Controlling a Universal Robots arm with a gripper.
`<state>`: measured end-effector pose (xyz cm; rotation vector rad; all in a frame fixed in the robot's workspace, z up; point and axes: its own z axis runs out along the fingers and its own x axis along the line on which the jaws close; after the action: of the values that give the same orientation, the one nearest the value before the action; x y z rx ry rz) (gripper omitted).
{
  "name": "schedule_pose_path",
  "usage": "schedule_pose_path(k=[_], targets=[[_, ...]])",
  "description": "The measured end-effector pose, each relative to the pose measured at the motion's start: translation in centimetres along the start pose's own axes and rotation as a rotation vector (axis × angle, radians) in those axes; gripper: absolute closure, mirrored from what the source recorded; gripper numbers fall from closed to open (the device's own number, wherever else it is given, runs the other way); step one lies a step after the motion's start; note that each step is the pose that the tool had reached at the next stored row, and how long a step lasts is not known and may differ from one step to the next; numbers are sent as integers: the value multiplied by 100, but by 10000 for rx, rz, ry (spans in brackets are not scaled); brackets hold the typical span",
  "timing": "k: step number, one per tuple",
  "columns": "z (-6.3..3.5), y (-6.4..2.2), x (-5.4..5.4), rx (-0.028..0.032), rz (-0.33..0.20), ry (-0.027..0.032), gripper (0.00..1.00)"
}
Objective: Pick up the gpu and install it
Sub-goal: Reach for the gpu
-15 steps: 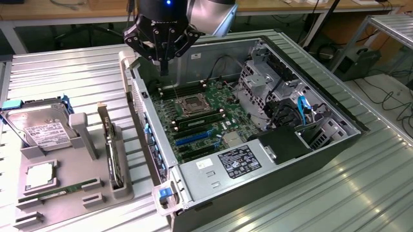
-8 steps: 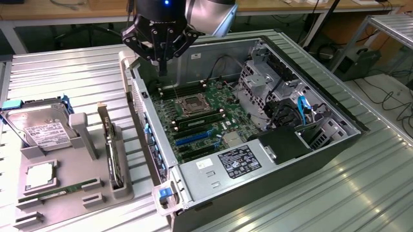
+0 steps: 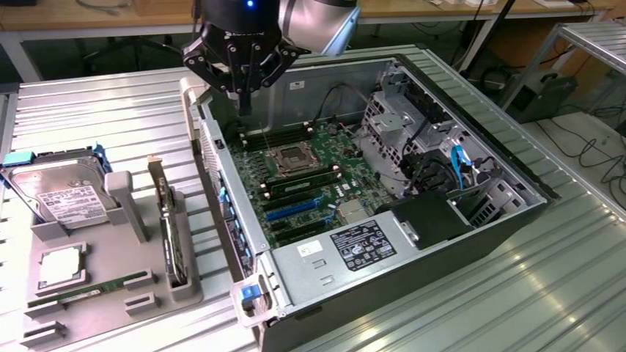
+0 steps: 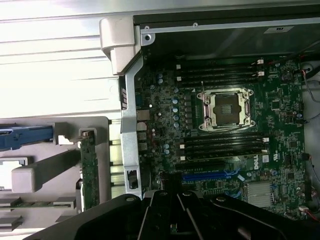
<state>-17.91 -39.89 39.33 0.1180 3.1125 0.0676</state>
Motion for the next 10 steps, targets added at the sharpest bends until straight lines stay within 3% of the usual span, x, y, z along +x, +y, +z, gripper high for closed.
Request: schedule_pose_path(k=[10], targets=[[-1, -2, 33, 0, 0, 0, 89]])
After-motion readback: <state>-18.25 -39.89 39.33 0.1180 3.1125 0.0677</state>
